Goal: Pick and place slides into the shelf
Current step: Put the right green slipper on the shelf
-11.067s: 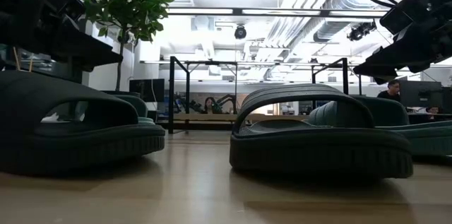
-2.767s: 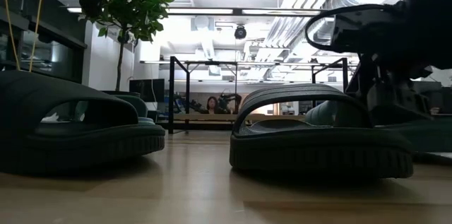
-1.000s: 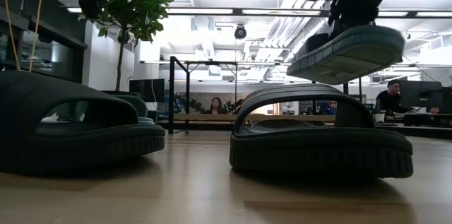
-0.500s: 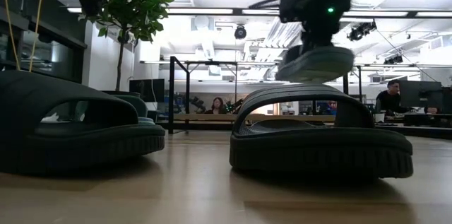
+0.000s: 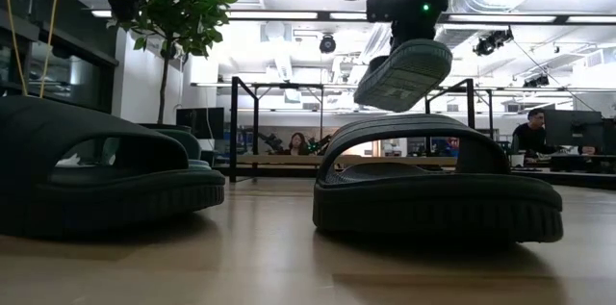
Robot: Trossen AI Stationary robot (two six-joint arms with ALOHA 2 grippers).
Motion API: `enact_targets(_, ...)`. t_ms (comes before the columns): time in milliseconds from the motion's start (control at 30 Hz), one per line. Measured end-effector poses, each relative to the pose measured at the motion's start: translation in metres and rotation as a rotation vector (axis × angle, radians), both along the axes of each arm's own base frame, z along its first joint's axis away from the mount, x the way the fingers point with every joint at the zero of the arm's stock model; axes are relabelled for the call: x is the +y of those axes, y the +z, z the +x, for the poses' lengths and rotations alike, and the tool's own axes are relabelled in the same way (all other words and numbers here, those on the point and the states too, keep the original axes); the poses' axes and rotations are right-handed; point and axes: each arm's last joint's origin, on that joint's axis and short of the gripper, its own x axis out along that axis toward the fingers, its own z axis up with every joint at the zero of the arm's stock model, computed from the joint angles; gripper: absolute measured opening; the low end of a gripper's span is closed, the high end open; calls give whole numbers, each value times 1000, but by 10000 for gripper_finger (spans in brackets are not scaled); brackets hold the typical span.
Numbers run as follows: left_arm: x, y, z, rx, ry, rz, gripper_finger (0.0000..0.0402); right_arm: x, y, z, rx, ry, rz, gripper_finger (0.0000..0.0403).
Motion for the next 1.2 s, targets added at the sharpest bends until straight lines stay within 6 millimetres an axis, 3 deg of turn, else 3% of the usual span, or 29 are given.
enact_targets(233, 0, 0, 0, 4, 6, 12, 215, -42, 2, -9, 8, -7, 39, 1)
enact_targets(600, 1, 0, 0, 5, 28, 12, 215, -94, 9, -20, -103, 92, 103, 0)
enact_targets(833, 2, 1, -1, 2, 62, 17, 215, -119, 10, -32, -152, 65, 107, 0)
enact_targets(933, 2, 1, -1, -3, 66, 17, 215, -127, 0, -34, -140, 63, 126, 0)
enact_targets(1200, 2, 2, -1, -15, 80, 15, 215, -137, -51, -51, -108, 60, 26, 0)
